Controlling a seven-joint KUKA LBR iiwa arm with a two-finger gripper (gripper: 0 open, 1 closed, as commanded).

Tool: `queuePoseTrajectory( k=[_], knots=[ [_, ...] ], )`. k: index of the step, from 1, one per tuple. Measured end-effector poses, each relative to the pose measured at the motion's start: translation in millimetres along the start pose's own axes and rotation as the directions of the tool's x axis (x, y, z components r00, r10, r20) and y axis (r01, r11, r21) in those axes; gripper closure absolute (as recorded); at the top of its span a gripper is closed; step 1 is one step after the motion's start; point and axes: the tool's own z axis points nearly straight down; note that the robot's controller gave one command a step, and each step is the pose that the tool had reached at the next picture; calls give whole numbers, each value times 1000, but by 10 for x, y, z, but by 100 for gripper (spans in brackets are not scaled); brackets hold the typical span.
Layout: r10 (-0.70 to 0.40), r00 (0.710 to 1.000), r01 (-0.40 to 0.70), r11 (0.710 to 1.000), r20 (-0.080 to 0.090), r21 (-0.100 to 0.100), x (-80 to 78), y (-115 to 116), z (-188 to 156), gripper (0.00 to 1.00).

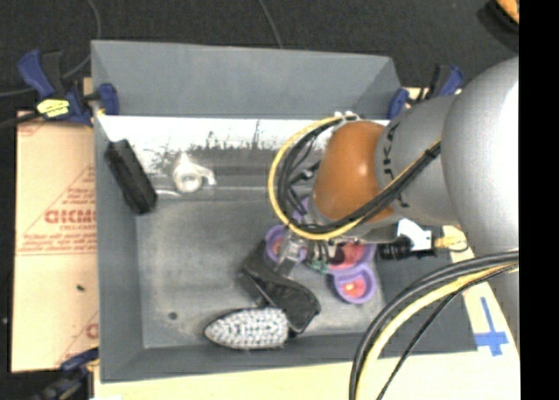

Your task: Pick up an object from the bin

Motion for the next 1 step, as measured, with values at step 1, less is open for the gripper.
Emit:
queuePoseTrajectory(
  k=[1],
  knots=[
    [0, 1000, 0, 1000, -3, 1, 9, -4, -20, 100]
  ],
)
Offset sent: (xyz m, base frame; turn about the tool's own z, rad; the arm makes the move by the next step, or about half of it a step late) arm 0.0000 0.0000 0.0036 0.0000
